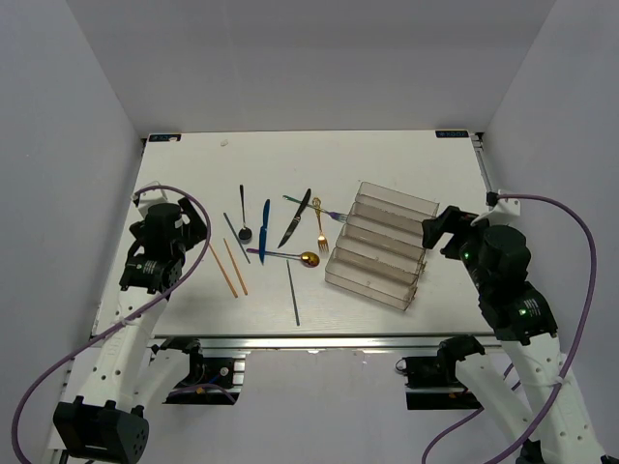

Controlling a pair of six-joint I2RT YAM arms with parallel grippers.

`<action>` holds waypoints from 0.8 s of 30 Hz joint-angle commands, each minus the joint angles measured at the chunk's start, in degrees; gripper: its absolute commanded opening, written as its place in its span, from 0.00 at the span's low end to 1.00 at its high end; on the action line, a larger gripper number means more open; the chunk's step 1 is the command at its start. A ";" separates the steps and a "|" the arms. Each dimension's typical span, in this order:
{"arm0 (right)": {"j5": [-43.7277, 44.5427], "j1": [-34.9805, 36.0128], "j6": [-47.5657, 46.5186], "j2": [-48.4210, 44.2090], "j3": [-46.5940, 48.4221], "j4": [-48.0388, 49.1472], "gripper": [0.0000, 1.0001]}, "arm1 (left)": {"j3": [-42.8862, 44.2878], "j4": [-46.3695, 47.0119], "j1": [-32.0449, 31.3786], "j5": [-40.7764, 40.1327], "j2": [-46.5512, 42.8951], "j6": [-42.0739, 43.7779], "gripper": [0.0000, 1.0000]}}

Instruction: Sort the eating utensils into containers

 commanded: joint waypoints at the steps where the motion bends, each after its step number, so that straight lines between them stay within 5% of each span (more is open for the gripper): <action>1: -1.23 -0.18 0.52 -0.50 0.27 3.94 0.89 | 1.36 -0.67 -0.18 -2.52 -0.67 -0.74 0.98; 8: -12.65 -0.10 3.75 0.03 -1.66 9.73 0.89 | 1.27 -0.67 -0.18 -2.35 -1.03 -0.92 0.98; 12: -27.32 1.56 11.23 9.65 -2.02 16.49 0.89 | 1.36 -0.67 -0.18 -2.61 -1.03 -0.92 0.98; 19: 10.92 39.92 12.56 31.90 10.79 7.15 0.89 | 1.27 -1.02 -0.10 -2.88 -0.76 -1.01 0.98; 24: 18.45 50.43 15.19 51.34 20.91 1.05 0.89 | 1.27 -0.85 -0.10 -2.44 -0.85 -1.00 0.98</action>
